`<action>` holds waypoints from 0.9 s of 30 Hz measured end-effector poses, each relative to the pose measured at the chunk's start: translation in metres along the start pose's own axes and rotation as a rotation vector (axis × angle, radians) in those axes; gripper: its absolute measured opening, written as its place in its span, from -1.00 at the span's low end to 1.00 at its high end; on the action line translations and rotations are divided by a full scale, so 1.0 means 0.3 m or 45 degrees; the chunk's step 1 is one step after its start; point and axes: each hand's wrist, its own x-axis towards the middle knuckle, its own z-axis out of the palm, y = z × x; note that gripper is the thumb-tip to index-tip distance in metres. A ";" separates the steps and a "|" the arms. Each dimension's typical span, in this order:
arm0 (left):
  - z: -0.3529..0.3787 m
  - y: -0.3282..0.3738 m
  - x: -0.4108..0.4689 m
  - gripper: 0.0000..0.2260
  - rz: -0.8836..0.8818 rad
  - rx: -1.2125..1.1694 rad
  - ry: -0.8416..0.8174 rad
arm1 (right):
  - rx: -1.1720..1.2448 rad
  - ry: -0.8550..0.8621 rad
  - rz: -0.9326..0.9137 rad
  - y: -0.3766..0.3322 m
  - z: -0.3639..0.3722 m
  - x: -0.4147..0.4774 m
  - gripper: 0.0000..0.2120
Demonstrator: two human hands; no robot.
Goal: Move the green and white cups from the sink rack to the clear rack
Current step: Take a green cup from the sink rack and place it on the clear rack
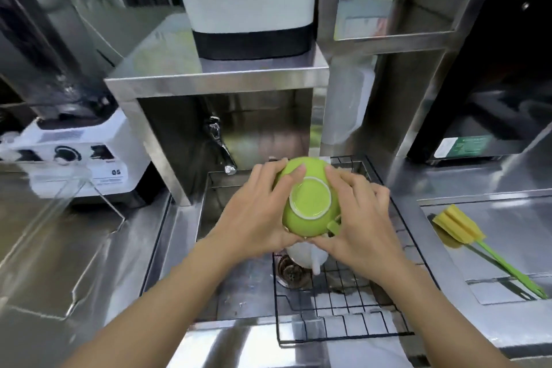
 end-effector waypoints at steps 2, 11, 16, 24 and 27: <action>-0.093 -0.056 -0.035 -0.23 -0.012 0.051 0.052 | 0.010 0.010 -0.062 -0.093 0.003 0.051 -0.01; -0.508 -0.395 -0.320 -0.19 -0.193 0.134 0.178 | 0.125 0.005 -0.328 -0.603 0.164 0.296 -0.04; -0.685 -0.589 -0.507 -0.16 -0.332 0.204 0.196 | 0.229 -0.008 -0.463 -0.890 0.283 0.405 -0.07; -0.814 -0.830 -0.715 -0.12 -0.522 0.150 0.213 | 0.369 -0.200 -0.528 -1.191 0.459 0.524 -0.01; -0.844 -0.907 -0.777 -0.09 -0.607 0.054 0.179 | 0.404 -0.299 -0.559 -1.275 0.505 0.564 0.01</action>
